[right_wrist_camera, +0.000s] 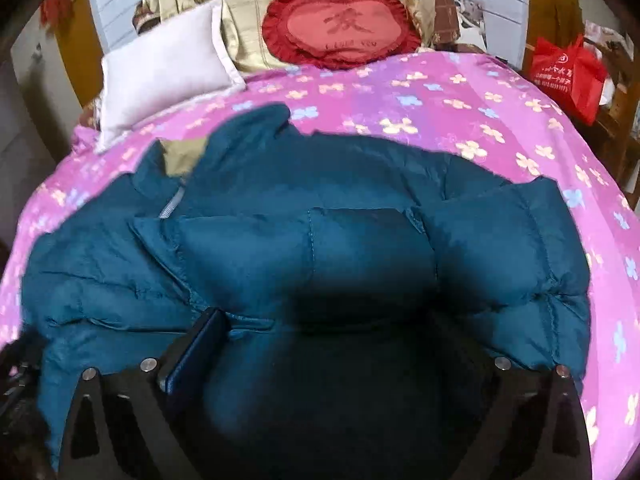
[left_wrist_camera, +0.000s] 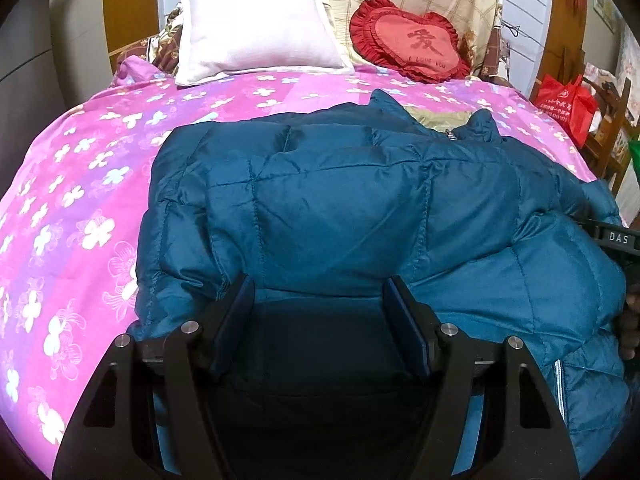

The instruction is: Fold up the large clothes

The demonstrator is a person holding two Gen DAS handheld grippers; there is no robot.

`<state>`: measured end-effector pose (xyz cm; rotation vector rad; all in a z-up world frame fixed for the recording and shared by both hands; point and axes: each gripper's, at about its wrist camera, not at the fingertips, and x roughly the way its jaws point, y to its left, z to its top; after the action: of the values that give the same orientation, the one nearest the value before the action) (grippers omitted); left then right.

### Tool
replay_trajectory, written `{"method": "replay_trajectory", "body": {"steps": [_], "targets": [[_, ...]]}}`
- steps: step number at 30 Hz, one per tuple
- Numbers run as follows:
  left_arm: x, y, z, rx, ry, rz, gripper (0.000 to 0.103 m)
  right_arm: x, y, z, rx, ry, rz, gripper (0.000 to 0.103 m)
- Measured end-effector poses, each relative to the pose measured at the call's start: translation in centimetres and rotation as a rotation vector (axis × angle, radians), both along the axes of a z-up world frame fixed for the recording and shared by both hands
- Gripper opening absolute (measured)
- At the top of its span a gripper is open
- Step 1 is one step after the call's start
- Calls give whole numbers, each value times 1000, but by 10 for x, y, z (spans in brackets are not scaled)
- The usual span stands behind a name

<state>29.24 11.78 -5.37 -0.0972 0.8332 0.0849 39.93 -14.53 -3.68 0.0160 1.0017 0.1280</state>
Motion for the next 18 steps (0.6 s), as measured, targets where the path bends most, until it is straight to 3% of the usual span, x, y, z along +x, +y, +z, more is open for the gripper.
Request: {"method": "replay_trajectory", "body": {"steps": [3,7,9,11,16,18], "targets": [[1,-1,-1,3,4,3,69,4,2,0,-28,6,0,99],[2,-2,-1,10,11,7,69,-12,-1,21,-46,-64,-17,99],[2,-3,-2,12,11,7,69,-37,-8,36,-34,-136,-38,99],[2,-2,-2,10,10,7,69,-57,-12,41,-20,-145,-47,99],[3,-3,-2,15,10,6,69,-82,-15,12,4,-57,-25,103],[3,-3,-2,15,10,7,69,-90,-18,7,24,-102,-23,103]]}}
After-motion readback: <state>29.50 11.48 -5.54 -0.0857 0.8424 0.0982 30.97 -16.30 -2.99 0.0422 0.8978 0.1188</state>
